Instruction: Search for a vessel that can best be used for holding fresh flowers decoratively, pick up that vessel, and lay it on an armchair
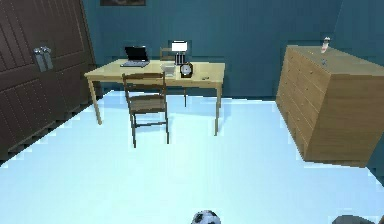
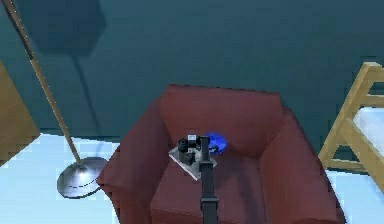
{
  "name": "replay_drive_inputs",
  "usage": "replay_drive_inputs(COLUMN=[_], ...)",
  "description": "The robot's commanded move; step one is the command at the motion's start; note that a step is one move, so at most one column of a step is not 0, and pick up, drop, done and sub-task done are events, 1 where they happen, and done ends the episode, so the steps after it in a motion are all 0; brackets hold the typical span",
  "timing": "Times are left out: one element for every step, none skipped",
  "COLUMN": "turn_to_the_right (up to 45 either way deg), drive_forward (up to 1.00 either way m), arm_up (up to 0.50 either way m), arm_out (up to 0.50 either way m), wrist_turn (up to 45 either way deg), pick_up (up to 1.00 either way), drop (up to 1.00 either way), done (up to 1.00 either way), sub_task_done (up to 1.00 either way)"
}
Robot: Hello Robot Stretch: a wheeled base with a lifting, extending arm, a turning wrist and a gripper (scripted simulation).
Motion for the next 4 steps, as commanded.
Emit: replay_drive_inputs(turn_to_the_right=[0.0,0.0,0.0,0.0], drive_forward=[0.00,0.00,0.00,0.00], arm_up=[0.00,0.10,0.00,0.00], arm_out=[0.00,0.00,-0.08,0.00], wrist_turn=[0.0,0.0,0.0,0.0], pick_up=[0.00,0.00,0.00,0.00], drop=[1.00,0.00,0.00,0.00], done=[0.00,0.00,0.00,1.00], sub_task_done=[0.00,0.00,0.00,0.00])
